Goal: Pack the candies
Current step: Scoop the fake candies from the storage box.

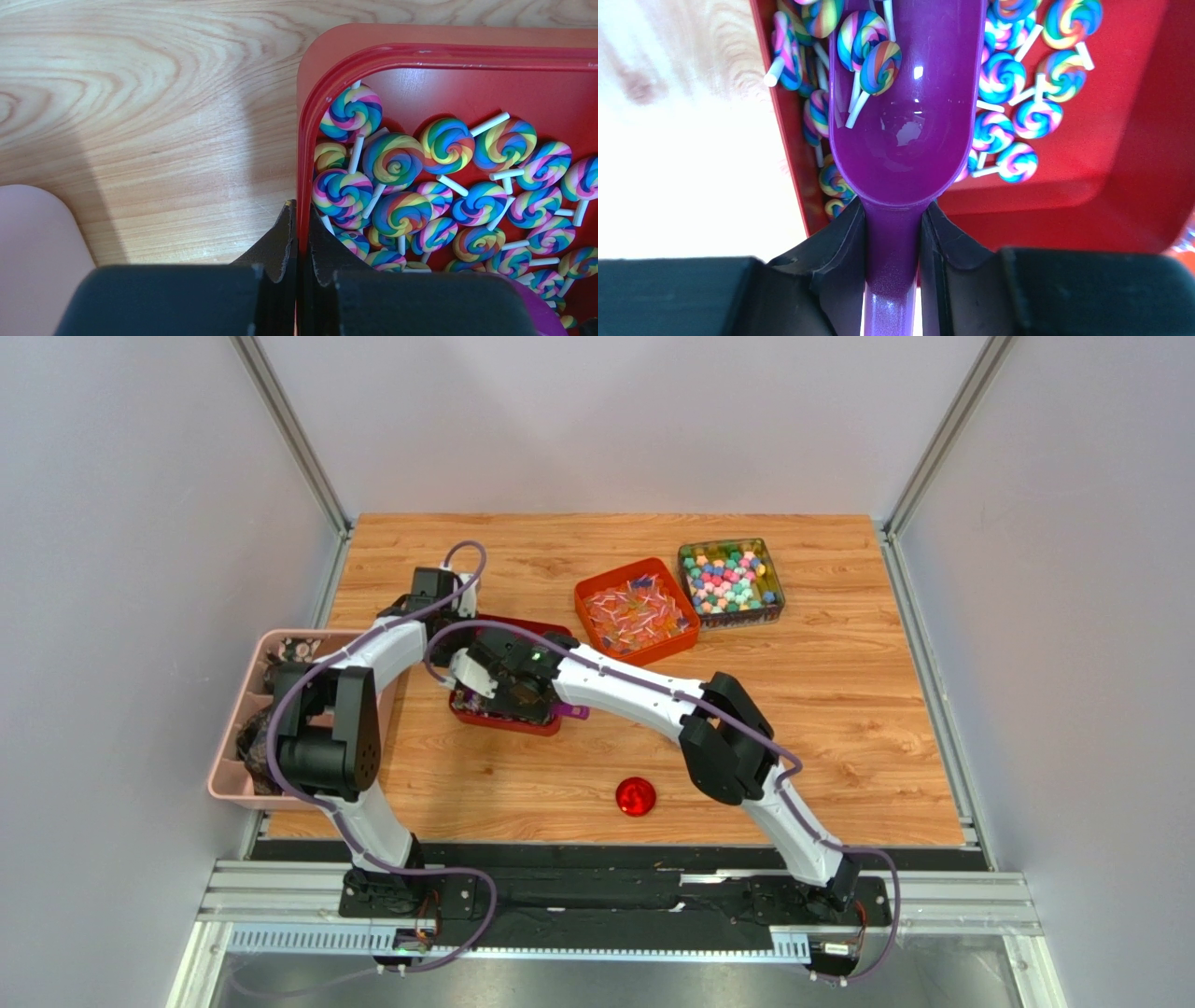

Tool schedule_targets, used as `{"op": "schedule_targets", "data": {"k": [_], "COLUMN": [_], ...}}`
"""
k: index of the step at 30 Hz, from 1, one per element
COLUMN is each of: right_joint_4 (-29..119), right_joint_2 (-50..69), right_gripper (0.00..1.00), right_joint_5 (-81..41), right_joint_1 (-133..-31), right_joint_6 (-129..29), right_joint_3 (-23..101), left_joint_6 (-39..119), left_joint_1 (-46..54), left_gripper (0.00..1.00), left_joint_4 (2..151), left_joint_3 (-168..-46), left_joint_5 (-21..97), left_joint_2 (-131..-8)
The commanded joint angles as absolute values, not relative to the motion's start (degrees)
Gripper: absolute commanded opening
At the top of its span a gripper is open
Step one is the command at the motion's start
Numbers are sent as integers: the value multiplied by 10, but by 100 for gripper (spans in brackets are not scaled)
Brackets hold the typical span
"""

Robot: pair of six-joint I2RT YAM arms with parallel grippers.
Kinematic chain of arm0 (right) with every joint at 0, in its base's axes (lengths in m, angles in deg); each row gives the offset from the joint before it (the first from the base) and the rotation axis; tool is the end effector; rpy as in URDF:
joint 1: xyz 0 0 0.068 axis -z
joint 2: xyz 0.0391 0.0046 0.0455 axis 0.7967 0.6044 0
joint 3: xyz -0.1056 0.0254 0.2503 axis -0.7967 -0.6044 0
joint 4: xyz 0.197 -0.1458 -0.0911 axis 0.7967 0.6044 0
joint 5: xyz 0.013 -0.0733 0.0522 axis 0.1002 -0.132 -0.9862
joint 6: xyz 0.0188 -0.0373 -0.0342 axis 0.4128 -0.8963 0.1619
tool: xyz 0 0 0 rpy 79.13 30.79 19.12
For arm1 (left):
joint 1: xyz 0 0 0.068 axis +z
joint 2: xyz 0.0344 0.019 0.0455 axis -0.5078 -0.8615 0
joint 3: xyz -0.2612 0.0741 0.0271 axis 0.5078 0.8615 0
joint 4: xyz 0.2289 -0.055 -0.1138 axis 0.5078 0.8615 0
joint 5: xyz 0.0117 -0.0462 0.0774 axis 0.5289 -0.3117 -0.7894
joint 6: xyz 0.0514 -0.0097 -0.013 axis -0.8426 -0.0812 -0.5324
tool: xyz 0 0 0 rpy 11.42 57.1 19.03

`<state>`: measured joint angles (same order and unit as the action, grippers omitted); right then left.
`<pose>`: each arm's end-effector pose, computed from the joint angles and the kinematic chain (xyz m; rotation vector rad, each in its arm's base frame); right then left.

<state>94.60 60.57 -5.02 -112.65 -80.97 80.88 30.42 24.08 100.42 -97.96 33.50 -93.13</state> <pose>0.2528 0.4262 0.2070 -1.7695 2.0187 0.0214 0.3513 -0.0419 0.1873 0.1246 2.5781 -0.1366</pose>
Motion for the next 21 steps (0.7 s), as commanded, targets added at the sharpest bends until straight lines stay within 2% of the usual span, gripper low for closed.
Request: {"op": "schedule_targets", "data": {"k": [1, 5, 10, 14, 17, 21], "right_joint_4": [961, 963, 855, 852, 796, 793], "right_joint_2": [588, 585, 553, 550, 534, 524], "right_gripper": [0, 0, 0, 0, 0, 0], "right_joint_5": [-199, -253, -74, -51, 4, -9], "right_joint_1": [-1111, -1090, -1108, -1113, -1122, -1128], "right_joint_6": [-801, -792, -862, -900, -969, -998], "right_joint_3": [819, 817, 739, 732, 677, 660], "left_joint_6": [334, 334, 334, 334, 333, 330], "left_joint_1": [230, 230, 230, 230, 230, 230], "left_gripper": [0, 0, 0, 0, 0, 0], "left_joint_4": [958, 960, 961, 963, 963, 966], "left_joint_3": [-1017, -1019, -1021, -1022, -1023, -1028], "left_joint_5": [396, 398, 401, 401, 402, 408], "left_joint_2": [-923, -925, -927, -928, -929, -935]}}
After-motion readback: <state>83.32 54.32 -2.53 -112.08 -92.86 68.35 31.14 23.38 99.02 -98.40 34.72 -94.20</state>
